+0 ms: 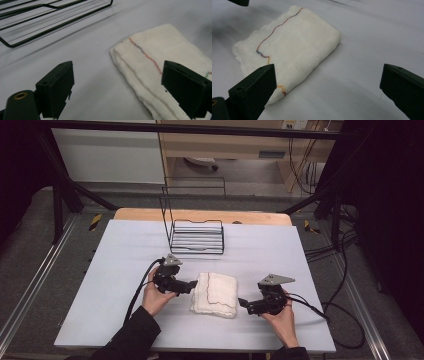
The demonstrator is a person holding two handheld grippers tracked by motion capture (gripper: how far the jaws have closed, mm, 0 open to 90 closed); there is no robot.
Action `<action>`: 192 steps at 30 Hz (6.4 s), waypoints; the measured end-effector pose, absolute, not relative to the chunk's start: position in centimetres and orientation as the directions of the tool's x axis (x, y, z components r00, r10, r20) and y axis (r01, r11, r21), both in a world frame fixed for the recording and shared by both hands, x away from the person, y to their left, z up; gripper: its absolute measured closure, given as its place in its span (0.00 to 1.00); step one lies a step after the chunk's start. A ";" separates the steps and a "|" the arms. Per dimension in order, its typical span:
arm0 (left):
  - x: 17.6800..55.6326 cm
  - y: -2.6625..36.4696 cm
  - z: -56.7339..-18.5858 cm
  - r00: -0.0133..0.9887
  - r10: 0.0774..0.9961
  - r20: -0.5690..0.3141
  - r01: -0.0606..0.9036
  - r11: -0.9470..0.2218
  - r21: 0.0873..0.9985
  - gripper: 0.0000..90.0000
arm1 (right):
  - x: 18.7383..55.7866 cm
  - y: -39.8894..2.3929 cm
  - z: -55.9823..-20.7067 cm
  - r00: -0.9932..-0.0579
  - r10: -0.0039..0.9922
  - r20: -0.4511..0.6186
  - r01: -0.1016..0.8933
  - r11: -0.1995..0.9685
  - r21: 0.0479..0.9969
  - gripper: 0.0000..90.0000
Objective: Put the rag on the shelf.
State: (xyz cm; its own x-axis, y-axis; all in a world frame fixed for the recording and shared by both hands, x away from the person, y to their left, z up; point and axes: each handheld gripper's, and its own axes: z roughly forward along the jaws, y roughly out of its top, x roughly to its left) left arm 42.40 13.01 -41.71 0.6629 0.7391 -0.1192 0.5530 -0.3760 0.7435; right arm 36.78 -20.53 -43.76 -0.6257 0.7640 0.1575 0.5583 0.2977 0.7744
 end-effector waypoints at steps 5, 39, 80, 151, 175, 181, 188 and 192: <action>43.4 11.7 -41.9 0.643 0.754 -0.131 0.576 -0.364 0.732 0.20 | 36.7 -20.5 -43.8 -0.629 0.763 0.150 0.556 0.306 0.773 0.01; 45.6 8.2 -44.3 0.653 0.743 -0.146 0.614 -0.407 0.676 0.67 | 36.6 -20.5 -43.8 -0.628 0.762 0.160 0.557 0.296 0.776 0.01; 45.2 7.8 -44.7 0.688 0.716 -0.117 0.572 -0.435 0.696 0.91 | 41.8 -18.6 -44.4 -0.561 0.798 0.220 0.596 0.205 0.776 0.39; 43.0 10.7 -42.8 0.693 0.692 -0.205 0.494 -0.248 0.833 0.93 | 40.6 -16.8 -42.3 -0.605 0.764 0.224 0.526 0.171 0.833 0.90; 40.8 11.7 -40.1 0.706 0.686 -0.178 0.386 -0.161 0.909 0.93 | 38.6 -16.7 -39.7 -0.646 0.752 0.133 0.367 0.153 0.918 0.90; 40.4 12.0 -39.5 0.707 0.686 -0.170 0.356 -0.137 0.925 0.93 | 38.3 -16.6 -39.1 -0.655 0.747 0.114 0.330 0.146 0.932 0.90; 40.0 12.5 -38.8 0.706 0.688 -0.168 0.327 -0.107 0.939 0.93 | 37.8 -16.2 -38.2 -0.663 0.743 0.091 0.288 0.141 0.947 0.90; 39.7 12.7 -38.2 0.707 0.690 -0.155 0.303 -0.097 0.948 0.93 | 37.6 -16.0 -37.7 -0.667 0.741 0.077 0.262 0.137 0.955 0.90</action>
